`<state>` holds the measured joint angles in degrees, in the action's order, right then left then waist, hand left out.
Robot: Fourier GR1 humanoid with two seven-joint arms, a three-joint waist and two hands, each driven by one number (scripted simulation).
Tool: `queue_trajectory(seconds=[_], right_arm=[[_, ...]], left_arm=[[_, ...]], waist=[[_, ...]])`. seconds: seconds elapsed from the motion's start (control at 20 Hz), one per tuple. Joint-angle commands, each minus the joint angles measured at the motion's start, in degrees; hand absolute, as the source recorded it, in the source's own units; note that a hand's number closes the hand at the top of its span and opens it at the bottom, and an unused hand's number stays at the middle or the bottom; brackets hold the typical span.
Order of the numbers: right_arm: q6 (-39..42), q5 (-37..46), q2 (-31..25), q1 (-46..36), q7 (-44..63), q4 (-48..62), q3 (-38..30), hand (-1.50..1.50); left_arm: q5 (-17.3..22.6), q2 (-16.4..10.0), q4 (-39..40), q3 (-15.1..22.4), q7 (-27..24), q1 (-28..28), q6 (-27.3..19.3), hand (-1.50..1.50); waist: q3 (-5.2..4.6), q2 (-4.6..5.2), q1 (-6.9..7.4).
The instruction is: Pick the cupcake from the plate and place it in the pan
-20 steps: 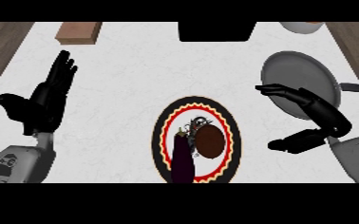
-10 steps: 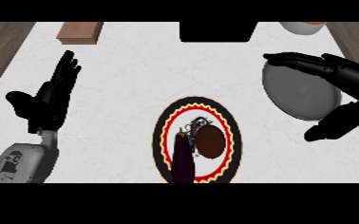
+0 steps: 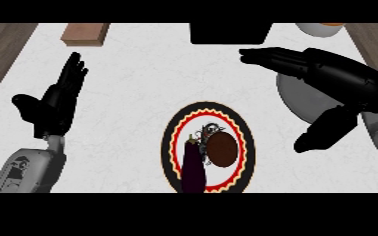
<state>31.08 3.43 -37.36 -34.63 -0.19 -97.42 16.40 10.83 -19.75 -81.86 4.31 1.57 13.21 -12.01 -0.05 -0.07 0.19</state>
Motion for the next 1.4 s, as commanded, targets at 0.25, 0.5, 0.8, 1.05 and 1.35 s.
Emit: queue_trajectory(seconds=[0.25,0.5,0.8,1.05,1.35], right_arm=[[5.1,0.9,8.4,5.2,6.5,-7.7,4.4,-1.5],[5.7,5.7,11.6,6.3,16.8,-12.0,7.8,-1.5],[4.1,14.4,16.6,10.0,13.9,-8.5,7.3,-1.5],[8.7,17.5,15.1,8.6,11.7,-4.4,3.9,-1.5],[9.6,23.3,16.3,9.0,4.1,2.1,5.1,-1.5]], left_arm=[[-1.5,1.2,-2.5,-1.5,0.6,-1.2,1.0,0.0],[-2.7,3.1,-1.6,-0.9,1.7,-0.5,1.3,0.0],[-3.9,3.4,-1.0,-3.5,0.5,-0.9,2.6,0.0],[-5.2,4.1,0.0,-3.9,3.1,1.6,3.2,0.0],[-5.0,4.0,-3.0,-5.4,6.6,2.2,4.1,0.0]], waist=[[0.04,-0.02,-0.11],[0.01,-0.01,-0.31],[0.04,0.07,-0.17],[0.04,0.08,-0.21],[0.06,0.07,-0.1]])
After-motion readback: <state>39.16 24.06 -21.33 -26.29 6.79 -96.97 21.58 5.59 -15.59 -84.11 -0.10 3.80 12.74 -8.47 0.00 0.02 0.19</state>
